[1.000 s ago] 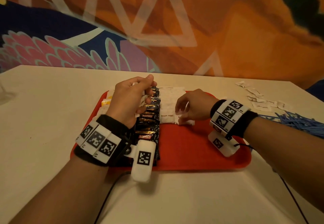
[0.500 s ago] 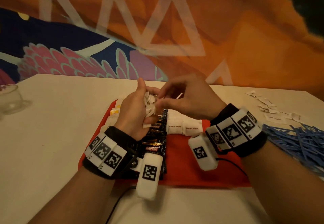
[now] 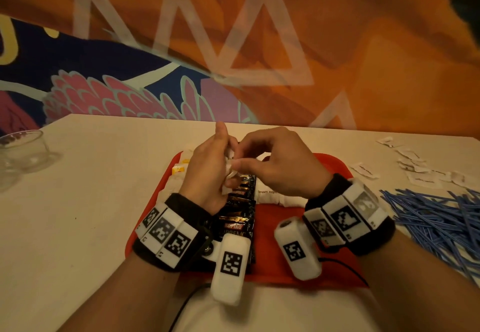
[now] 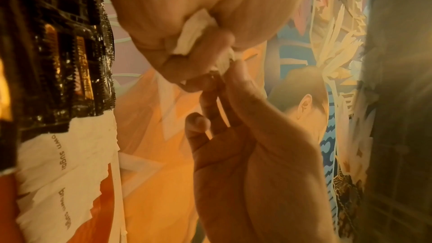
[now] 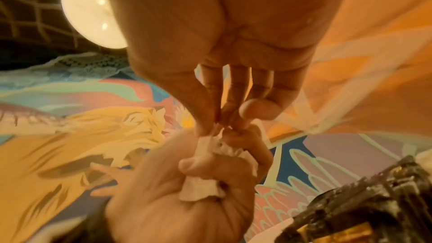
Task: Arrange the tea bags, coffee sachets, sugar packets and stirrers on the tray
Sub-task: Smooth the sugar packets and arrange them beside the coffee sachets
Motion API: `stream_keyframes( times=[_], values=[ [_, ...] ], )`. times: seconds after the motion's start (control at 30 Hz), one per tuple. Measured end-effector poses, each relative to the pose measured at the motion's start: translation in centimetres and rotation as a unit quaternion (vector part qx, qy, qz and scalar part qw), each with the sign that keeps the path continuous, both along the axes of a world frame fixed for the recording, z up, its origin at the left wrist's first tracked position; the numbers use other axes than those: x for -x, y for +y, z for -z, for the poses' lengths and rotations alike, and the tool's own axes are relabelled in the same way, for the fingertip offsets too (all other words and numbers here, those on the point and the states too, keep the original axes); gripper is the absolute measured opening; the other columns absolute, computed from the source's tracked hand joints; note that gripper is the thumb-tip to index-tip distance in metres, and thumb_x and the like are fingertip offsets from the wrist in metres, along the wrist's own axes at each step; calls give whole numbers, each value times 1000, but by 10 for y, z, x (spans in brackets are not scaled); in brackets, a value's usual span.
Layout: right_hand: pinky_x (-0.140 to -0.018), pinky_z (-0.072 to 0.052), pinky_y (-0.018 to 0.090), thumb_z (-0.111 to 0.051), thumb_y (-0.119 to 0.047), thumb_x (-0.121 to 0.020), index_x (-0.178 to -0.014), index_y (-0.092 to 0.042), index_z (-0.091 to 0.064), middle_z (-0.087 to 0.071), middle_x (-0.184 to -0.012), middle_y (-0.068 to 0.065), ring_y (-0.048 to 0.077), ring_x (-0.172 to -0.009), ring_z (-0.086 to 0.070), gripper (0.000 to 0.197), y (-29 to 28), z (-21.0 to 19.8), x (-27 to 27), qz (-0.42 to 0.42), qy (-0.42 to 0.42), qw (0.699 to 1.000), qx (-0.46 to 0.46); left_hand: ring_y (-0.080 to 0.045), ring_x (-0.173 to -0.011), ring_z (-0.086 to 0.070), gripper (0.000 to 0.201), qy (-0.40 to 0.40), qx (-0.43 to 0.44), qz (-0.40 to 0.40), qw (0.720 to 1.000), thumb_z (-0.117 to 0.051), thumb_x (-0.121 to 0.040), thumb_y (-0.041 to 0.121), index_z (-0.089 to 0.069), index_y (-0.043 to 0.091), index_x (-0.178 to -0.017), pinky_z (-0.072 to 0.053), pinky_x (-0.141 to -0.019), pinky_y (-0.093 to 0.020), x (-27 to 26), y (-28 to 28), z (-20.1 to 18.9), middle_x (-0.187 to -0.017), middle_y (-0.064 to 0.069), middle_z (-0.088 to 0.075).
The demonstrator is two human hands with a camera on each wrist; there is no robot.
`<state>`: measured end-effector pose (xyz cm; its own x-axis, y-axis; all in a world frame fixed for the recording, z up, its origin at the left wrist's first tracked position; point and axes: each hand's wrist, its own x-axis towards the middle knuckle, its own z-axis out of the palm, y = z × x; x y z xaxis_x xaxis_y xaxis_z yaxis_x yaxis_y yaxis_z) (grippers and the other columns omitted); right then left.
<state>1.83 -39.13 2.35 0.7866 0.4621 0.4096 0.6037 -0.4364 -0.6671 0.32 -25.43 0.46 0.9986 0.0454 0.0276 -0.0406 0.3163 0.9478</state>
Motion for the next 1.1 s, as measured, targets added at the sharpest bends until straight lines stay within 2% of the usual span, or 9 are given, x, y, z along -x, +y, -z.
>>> stream_keyframes(
  times=[0.07, 0.2, 0.3, 0.43, 0.57, 0.63, 0.73, 0.87, 1.1],
  values=[
    [-66, -51, 27, -74, -9, -86, -78, -16, -69, -71, -75, -2, 8, -68, -65, 11, -5, -4, -2, -15, 40, 997, -70, -9, -44, -43, 47, -3, 18, 9, 1000, -42, -102, 52, -56, 14, -77, -31, -34, -18, -1, 1, 1, -59, -1, -50],
    [-55, -51, 24, -64, 3, -90, -80, -7, -59, -67, -79, 19, 29, -73, -65, 14, -17, -14, -5, -14, 88, 981, -170, -11, -52, -45, 40, -30, 4, 26, 999, -53, -95, 51, -66, 14, -86, -34, -39, -20, -4, 2, 6, -67, -4, -55],
    [-54, -52, 23, -63, 2, -91, -81, -6, -58, -67, -77, 16, 29, -72, -66, 14, -22, -14, -7, 0, 74, 986, -149, -12, -52, -41, 43, -61, -31, 35, 997, -63, -80, 57, -63, 13, -77, -28, -39, -21, -3, 1, 8, -67, -6, -50],
    [-57, -52, 31, -67, -3, -90, -83, -8, -59, -67, -76, 13, 23, -69, -65, 12, -26, -8, -12, 27, 69, 981, -177, -12, -51, -43, 15, -89, -83, 4, 993, -73, -87, 32, -71, 17, -88, -27, -37, -20, -3, 0, 11, -73, -6, -59],
    [-59, -53, 26, -85, -22, -73, -93, -11, -63, -73, -75, 1, 10, -67, -67, 31, -23, 0, -11, 33, 79, 986, -142, -10, -50, -42, 17, -73, -41, -27, 996, -76, -84, 30, -71, 16, -92, -28, -38, -21, -4, 0, 13, -67, -1, -58],
    [-59, -50, 24, -84, -18, -75, -90, -14, -69, -74, -77, 0, 14, -69, -70, 22, -20, 3, -11, 23, 89, 988, -122, -9, -50, -42, 16, -65, -16, -30, 997, -74, -85, 30, -70, 15, -90, -28, -37, -20, -5, 1, 12, -67, 0, -58],
    [-57, -48, 30, -69, -8, -88, -84, -15, -69, -73, -79, 8, 28, -74, -69, 8, -20, 4, -14, 22, 143, 971, -192, -10, -50, -44, 14, -56, 10, -22, 998, -71, -90, 27, -72, 19, -78, -29, -36, -19, -7, 2, 12, -72, -2, -60],
    [-54, -43, 25, -57, -9, -97, -84, -10, -64, -66, -77, 4, 18, -73, -59, 15, -18, 3, -12, 20, 225, 935, -273, -11, -51, -45, 16, -57, 6, -17, 998, -71, -90, 25, -69, 18, -75, -30, -36, -19, -8, 1, 12, -76, -3, -62],
    [-59, -47, 25, -72, -4, -85, -83, -13, -71, -69, -80, 6, 16, -72, -63, 9, -19, 4, -16, 63, 156, 912, -373, -11, -52, -45, 7, -60, -18, -20, 998, -69, -92, 17, -68, 15, -99, -29, -39, -21, -8, 1, 15, -91, -10, -65]
  ],
)
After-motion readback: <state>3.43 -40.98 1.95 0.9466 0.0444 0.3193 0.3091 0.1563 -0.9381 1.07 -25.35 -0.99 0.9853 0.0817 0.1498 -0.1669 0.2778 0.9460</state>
